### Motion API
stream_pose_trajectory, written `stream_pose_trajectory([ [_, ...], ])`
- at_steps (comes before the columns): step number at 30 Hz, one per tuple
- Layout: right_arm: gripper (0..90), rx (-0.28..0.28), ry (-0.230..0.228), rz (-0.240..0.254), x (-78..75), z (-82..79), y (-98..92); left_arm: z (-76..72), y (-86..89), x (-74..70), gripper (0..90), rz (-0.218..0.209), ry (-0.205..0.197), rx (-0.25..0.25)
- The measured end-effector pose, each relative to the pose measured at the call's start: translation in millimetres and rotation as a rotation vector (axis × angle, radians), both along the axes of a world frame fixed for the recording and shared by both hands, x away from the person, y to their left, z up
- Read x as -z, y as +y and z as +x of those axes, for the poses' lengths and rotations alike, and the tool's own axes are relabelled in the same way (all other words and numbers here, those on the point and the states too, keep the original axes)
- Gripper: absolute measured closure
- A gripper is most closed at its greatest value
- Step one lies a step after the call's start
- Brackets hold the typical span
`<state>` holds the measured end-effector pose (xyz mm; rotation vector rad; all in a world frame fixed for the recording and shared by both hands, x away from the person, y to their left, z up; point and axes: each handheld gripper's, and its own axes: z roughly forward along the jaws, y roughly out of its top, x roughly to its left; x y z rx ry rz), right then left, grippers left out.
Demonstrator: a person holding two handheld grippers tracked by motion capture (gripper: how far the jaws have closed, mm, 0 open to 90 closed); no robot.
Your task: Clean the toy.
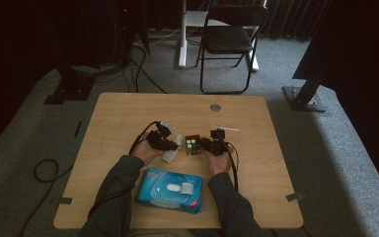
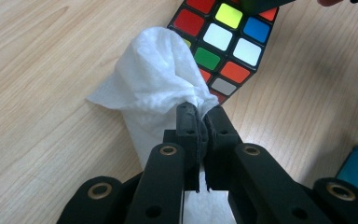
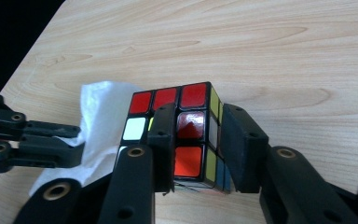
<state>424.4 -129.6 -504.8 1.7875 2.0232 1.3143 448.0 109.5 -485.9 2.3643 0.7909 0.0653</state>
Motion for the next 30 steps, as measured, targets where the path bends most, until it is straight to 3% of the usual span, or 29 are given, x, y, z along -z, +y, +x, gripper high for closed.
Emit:
stream_pose_trajectory([
  [4, 62.6, -0.005, 0.002, -0.008, -1.6, -1.1, -0.8, -1.8, 4.9, -0.4, 86.3, -0.012, -0.005, -0.005],
  [14, 59.0, -0.007, -0.046, -0.016, -9.7, -12.4, -12.9, -9.8, 22.1, -6.4, 86.3, -0.048, -0.030, -0.028],
  [30, 58.1, 0.024, -0.043, -0.031, -4.0, -17.9, -35.8, -16.0, 41.7, -9.0, 86.3, -0.091, -0.048, -0.065],
])
